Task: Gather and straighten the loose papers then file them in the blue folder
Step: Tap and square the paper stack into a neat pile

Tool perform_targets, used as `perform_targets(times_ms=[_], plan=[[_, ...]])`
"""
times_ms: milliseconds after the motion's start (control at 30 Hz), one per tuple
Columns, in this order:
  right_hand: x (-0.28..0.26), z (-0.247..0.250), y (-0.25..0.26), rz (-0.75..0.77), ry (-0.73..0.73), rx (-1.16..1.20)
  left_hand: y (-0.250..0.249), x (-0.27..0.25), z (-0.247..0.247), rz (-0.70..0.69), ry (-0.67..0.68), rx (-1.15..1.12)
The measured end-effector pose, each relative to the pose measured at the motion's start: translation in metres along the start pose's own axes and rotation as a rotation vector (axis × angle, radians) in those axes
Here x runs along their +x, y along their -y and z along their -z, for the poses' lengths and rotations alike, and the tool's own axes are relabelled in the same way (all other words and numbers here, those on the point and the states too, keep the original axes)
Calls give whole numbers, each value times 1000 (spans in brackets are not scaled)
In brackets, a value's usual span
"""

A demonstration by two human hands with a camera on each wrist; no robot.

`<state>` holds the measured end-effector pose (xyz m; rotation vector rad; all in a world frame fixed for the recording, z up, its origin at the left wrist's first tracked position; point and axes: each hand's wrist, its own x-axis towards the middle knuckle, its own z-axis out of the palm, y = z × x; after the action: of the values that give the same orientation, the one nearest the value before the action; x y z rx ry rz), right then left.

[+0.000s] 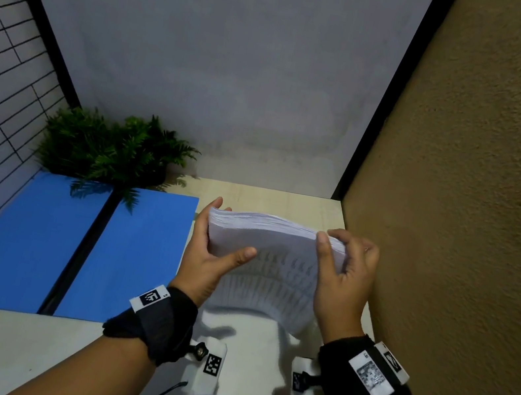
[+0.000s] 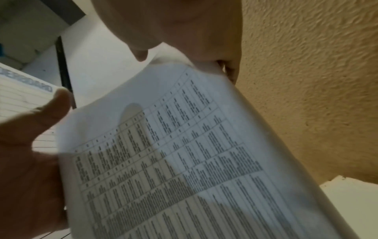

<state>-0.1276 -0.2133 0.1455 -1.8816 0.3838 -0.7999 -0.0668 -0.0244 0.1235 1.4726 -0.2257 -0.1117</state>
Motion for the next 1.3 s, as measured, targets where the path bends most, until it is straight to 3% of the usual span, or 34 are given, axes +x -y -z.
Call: perform_targets(times_ms=[133, 233, 367, 467, 600, 733, 800, 1067, 1300], plan=[[-1, -1, -1, 76, 76, -21, -2, 1, -1, -11, 32, 0], [1, 0, -3, -20, 18, -4, 0, 2, -1, 4, 17, -1], [0, 2, -3, 64, 81, -17, 5, 5, -1, 8, 14, -6], [1, 3, -3, -4, 42, -11, 6, 6, -2, 18, 32, 0], [-1, 5, -2, 67, 140, 12, 6, 7, -5, -21, 24, 13], [9, 7, -15, -254, 94, 306, 11, 10, -3, 17, 17, -2], [10, 5, -19, -307, 184, 344, 13, 13, -3, 63, 26, 8], [22, -4, -42, -524, 294, 306, 28, 32, 1, 296, -36, 30], [26, 5, -24, -421, 232, 392, 4, 36, 3, 225, -18, -47]])
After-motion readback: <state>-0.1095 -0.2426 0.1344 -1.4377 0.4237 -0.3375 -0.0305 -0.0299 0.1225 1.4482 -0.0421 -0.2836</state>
